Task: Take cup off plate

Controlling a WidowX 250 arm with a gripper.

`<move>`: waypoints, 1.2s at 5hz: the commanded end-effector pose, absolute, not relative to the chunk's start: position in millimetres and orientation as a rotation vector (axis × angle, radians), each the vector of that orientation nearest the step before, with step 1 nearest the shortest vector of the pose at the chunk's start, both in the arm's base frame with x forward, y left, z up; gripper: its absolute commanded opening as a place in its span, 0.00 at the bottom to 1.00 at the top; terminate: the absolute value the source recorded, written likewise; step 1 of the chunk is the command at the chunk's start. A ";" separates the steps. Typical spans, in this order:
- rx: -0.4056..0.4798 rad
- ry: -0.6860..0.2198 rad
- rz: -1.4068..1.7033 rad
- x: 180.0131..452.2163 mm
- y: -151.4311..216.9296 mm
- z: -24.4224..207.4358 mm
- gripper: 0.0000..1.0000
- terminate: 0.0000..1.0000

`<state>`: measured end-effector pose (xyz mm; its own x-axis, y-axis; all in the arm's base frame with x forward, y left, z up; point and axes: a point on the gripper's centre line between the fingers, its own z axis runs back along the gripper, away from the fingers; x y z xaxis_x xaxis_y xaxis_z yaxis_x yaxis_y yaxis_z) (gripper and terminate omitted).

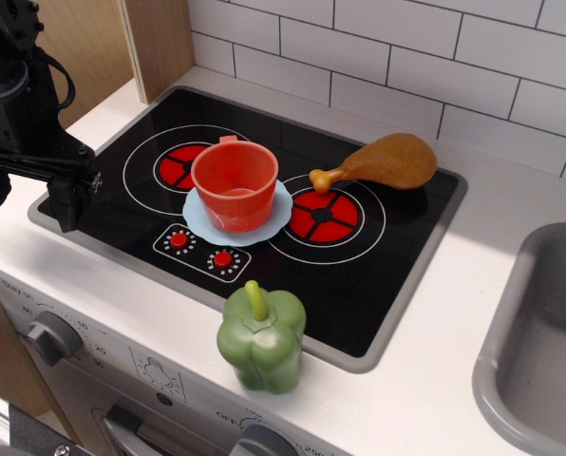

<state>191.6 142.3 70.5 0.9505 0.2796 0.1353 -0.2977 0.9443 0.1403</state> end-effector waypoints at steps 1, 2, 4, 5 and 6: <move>0.160 -0.114 0.295 191.6 142.3 70.5 1.00 0.00; 0.124 -0.123 0.444 213.2 133.7 77.4 1.00 0.00; 0.033 -0.272 0.703 264.5 123.2 124.2 1.00 0.00; 0.016 -0.309 0.779 282.5 120.3 136.6 1.00 0.00; 0.025 -0.315 0.801 295.2 116.3 130.8 1.00 0.00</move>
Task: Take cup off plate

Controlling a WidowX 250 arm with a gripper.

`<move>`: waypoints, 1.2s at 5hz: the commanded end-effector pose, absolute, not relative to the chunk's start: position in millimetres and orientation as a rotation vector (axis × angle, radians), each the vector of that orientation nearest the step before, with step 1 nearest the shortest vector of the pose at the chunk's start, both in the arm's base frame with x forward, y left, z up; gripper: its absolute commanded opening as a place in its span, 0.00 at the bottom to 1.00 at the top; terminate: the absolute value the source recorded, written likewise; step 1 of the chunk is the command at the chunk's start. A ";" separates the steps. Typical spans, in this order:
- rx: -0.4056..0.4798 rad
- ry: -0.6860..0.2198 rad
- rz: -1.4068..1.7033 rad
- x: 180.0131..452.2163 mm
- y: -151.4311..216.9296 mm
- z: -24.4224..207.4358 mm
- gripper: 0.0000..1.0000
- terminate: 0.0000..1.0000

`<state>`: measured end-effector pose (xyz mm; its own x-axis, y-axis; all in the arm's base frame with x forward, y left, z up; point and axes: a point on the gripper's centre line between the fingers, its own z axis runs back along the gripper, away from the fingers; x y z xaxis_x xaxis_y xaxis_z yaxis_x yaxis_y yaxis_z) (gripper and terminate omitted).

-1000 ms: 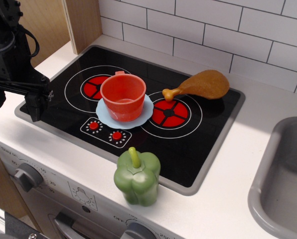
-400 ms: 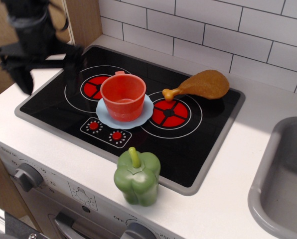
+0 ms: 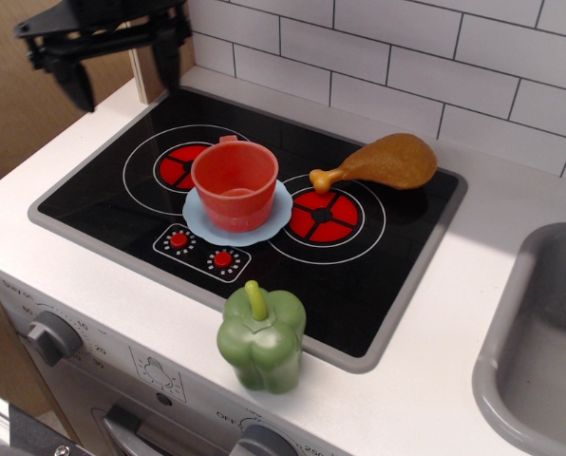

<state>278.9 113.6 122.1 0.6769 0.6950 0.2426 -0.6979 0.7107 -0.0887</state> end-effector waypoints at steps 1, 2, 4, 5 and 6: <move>0.022 -0.307 0.798 300.6 110.1 121.1 1.00 0.00; -0.011 -0.249 0.802 309.1 98.8 105.7 1.00 0.00; -0.079 -0.166 0.915 319.8 80.3 92.2 1.00 0.00; -0.068 -0.149 0.947 318.9 71.2 89.7 1.00 0.00; -0.039 -0.125 0.946 312.3 64.1 86.8 1.00 0.00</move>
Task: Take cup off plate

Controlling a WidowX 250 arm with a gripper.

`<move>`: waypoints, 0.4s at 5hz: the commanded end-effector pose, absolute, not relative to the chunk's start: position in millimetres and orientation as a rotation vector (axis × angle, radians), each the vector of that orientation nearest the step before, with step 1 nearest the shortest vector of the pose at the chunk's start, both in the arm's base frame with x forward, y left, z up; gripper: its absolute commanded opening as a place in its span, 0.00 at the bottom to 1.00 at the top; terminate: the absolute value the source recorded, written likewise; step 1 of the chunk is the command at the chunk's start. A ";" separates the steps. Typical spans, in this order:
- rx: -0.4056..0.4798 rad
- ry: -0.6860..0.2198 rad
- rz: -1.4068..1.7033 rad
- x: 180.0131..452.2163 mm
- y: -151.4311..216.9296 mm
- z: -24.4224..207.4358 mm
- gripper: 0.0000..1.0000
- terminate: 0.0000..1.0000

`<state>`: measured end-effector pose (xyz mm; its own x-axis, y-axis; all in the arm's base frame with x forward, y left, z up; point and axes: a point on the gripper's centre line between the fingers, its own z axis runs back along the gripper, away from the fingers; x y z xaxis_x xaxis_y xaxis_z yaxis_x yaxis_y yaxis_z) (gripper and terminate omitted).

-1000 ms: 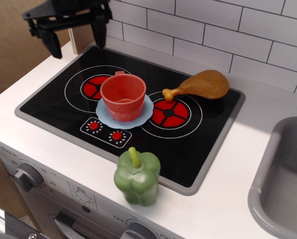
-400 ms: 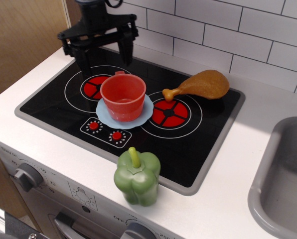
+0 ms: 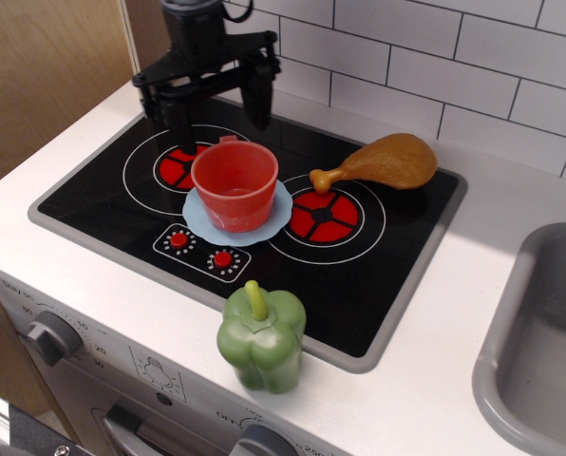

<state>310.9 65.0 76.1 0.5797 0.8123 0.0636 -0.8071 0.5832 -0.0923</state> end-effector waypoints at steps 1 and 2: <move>-0.007 -0.103 0.932 308.3 58.8 82.3 1.00 0.00; 0.019 -0.096 0.923 307.1 59.7 78.2 1.00 0.00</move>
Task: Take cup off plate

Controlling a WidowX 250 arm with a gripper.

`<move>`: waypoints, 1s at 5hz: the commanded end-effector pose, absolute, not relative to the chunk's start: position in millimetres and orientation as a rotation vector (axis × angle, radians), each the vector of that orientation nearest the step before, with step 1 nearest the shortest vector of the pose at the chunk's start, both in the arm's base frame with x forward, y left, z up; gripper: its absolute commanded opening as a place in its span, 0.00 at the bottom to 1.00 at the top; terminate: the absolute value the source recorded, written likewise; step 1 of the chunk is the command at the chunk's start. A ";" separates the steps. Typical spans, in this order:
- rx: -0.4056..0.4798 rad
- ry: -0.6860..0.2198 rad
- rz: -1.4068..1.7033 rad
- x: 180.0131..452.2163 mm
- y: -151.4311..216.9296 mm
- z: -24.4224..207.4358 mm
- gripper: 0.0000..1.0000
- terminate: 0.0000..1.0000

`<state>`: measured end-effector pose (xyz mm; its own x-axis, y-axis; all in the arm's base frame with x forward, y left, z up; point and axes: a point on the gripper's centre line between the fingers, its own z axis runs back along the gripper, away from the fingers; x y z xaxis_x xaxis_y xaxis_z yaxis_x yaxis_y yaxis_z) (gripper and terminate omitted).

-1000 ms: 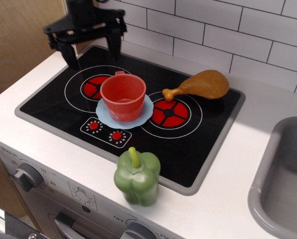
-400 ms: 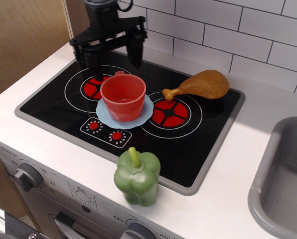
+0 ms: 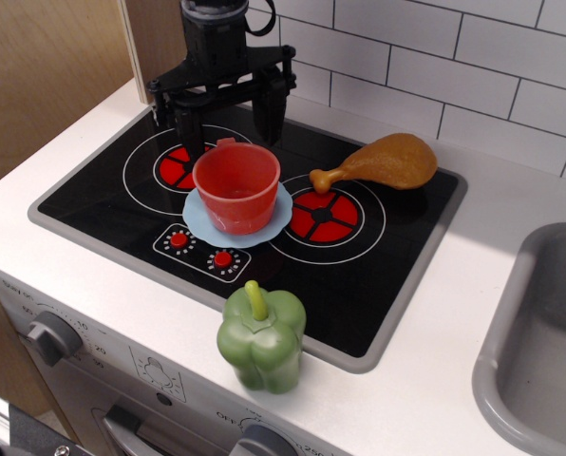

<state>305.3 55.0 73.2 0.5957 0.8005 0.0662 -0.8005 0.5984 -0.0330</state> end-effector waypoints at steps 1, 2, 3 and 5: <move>0.021 -0.100 0.923 307.5 64.4 74.0 0.00 0.00; 0.017 -0.105 0.924 307.5 65.5 72.1 0.00 0.00; 0.011 -0.096 0.931 306.7 65.8 86.5 0.00 0.00; -0.029 -0.056 0.891 295.0 37.6 113.9 0.00 0.00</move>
